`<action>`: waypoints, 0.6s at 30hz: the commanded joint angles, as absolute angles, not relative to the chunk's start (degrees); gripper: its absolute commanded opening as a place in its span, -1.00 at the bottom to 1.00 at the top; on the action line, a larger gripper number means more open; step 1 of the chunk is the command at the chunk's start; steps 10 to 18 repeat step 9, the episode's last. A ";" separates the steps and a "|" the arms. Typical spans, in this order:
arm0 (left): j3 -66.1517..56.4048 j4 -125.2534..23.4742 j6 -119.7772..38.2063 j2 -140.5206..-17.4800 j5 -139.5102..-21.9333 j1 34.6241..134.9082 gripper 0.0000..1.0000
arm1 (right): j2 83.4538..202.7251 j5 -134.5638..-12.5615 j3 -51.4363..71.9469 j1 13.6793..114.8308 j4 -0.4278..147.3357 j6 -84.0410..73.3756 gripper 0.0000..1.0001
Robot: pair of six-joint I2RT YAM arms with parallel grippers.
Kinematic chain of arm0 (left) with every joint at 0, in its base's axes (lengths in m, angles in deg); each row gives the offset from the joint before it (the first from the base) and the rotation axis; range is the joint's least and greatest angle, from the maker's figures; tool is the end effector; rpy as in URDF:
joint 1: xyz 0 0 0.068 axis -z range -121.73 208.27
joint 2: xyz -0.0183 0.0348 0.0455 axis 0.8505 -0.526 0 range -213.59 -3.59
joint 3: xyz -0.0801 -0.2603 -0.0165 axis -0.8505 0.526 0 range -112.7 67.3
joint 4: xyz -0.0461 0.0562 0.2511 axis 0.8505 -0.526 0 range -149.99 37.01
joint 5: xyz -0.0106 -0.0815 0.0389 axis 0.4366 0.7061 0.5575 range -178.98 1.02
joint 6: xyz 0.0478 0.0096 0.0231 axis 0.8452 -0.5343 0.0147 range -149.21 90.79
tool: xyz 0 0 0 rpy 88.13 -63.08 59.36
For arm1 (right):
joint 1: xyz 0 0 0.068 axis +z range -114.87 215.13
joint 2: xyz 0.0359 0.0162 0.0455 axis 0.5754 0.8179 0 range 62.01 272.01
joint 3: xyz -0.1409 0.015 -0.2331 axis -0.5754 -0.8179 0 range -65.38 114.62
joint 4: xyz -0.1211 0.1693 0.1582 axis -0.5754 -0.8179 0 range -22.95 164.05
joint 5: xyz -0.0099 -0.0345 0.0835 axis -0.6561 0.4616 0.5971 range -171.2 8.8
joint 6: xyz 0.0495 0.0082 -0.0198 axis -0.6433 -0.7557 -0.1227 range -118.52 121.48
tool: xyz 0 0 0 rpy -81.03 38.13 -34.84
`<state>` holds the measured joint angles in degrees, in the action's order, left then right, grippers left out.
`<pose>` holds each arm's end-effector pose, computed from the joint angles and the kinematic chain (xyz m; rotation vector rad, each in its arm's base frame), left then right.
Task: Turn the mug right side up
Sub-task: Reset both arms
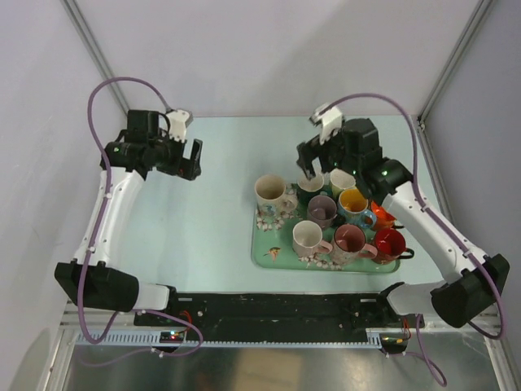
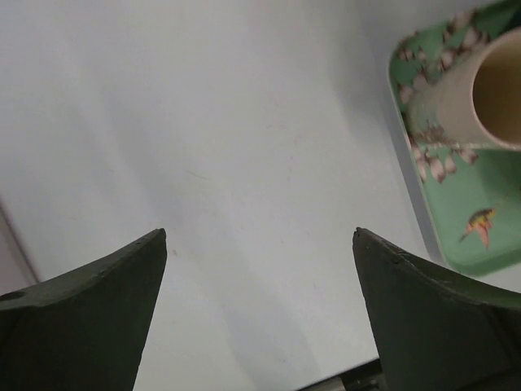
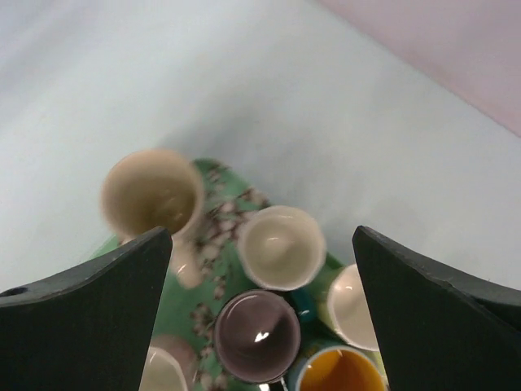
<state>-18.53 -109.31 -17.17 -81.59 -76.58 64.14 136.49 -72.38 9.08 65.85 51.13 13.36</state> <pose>0.2695 -0.0355 0.3830 0.4712 2.3549 -0.2113 0.2508 0.1553 0.3851 -0.8142 1.8096 0.3659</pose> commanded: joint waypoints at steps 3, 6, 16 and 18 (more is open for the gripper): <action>-23.62 -101.59 -18.86 -80.01 -83.77 62.53 0.99 | 137.40 -94.82 16.87 62.06 49.88 1.03 0.99; -20.73 -96.66 -21.88 -78.87 -88.98 61.84 0.99 | 136.93 -95.72 15.25 61.59 50.88 -0.42 0.99; -19.24 -94.70 -23.84 -78.45 -91.67 61.43 0.99 | 136.36 -95.54 13.80 61.13 51.22 -1.18 0.99; -19.24 -94.70 -23.84 -78.45 -91.67 61.43 0.99 | 136.36 -95.54 13.80 61.13 51.22 -1.18 0.99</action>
